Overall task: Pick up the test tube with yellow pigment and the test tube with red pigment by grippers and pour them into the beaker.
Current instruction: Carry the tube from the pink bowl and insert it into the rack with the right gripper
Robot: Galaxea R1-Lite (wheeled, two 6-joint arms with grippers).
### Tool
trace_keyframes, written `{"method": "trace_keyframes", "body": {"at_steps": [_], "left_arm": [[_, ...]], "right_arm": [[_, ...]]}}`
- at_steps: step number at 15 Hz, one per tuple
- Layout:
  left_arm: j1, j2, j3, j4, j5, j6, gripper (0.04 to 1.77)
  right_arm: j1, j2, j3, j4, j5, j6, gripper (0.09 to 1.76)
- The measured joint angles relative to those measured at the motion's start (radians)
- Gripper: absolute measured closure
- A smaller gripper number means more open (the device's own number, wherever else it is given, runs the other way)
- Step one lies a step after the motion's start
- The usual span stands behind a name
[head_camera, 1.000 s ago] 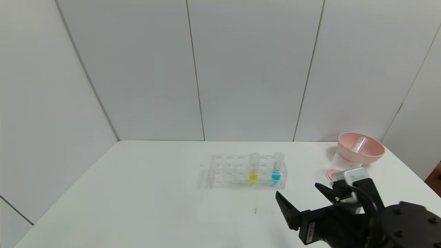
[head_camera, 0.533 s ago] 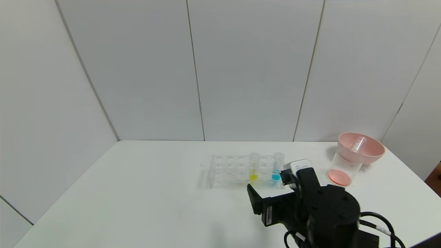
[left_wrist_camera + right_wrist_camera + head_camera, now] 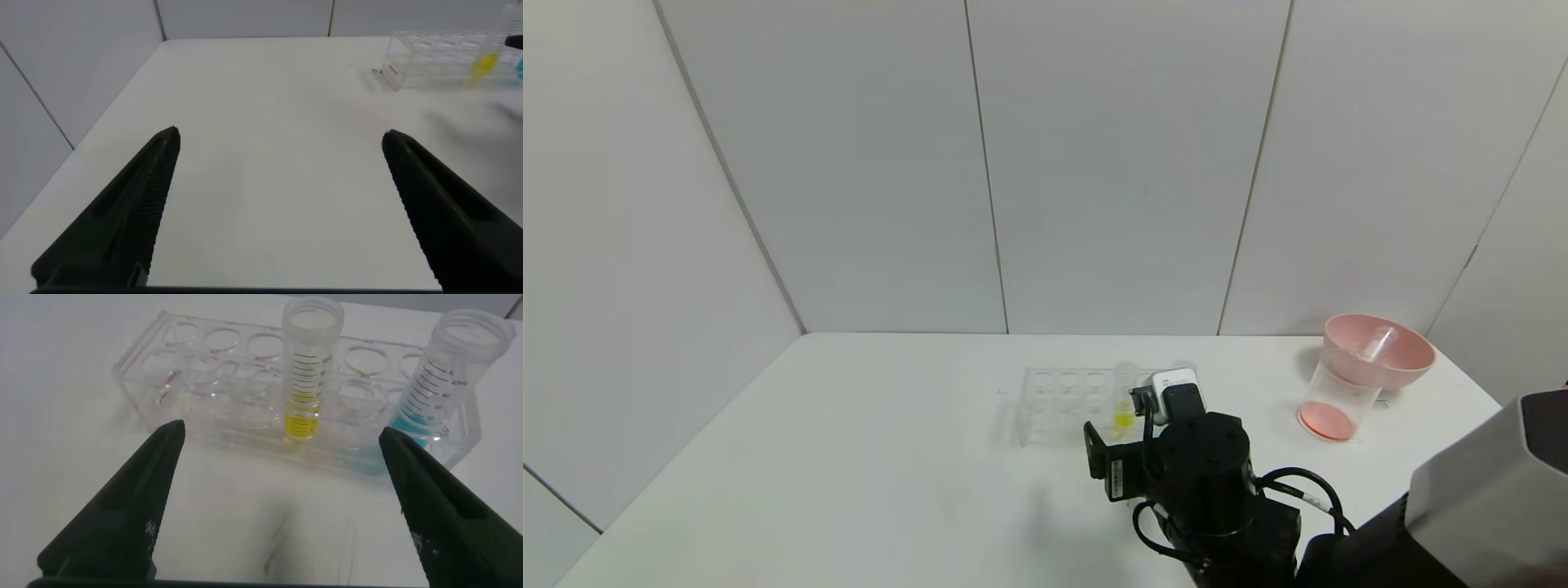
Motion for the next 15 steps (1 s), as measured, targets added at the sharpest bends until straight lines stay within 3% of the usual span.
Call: {"method": "trace_keyframes", "body": {"at_steps": [8, 15], "left_arm": [[0.0, 0.0, 0.0, 0.0, 0.0, 0.0, 0.05], [0.0, 0.0, 0.0, 0.0, 0.0, 0.0, 0.05]], "right_arm": [[-0.072, 0.102, -0.19, 0.096, 0.002, 0.016, 0.15], [-0.099, 0.168, -0.261, 0.119, 0.047, 0.043, 0.15]]}}
